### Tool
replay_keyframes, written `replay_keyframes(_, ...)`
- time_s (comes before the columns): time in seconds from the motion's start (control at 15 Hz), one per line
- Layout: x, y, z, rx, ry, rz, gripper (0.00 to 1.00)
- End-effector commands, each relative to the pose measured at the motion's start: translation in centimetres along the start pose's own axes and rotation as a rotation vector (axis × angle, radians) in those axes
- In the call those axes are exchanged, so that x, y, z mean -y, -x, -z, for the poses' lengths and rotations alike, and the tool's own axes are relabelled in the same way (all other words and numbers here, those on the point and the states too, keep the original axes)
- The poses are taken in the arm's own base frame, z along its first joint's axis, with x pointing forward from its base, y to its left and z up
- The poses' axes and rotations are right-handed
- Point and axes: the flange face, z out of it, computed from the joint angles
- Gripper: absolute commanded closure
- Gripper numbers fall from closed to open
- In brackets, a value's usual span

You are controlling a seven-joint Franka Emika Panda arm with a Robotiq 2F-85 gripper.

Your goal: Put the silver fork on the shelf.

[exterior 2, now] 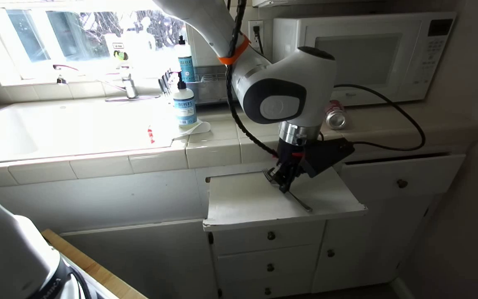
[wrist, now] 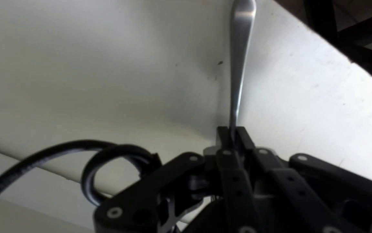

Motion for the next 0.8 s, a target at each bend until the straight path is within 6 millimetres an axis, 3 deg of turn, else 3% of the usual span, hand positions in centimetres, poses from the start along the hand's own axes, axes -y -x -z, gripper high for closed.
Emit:
replay_keyframes(0.0, -0.3, -0.5, -0.4, 0.0, 0.018, -0.002, 0.98)
replay_keyframes(0.2, -0.4, -1.1, -0.5, -0.006, 0.005, 0.007, 0.98)
replay_keyframes(0.27, -0.3, -1.3, -0.6, -0.007, -0.001, 0.008, 0.68)
replay_keyframes(0.33, -0.3, -1.4, -0.5, -0.006, 0.002, 0.012, 0.68)
replay_keyframes(0.73, -0.8, -1.6, 1.7, -0.005, 0.019, 0.012, 0.23)
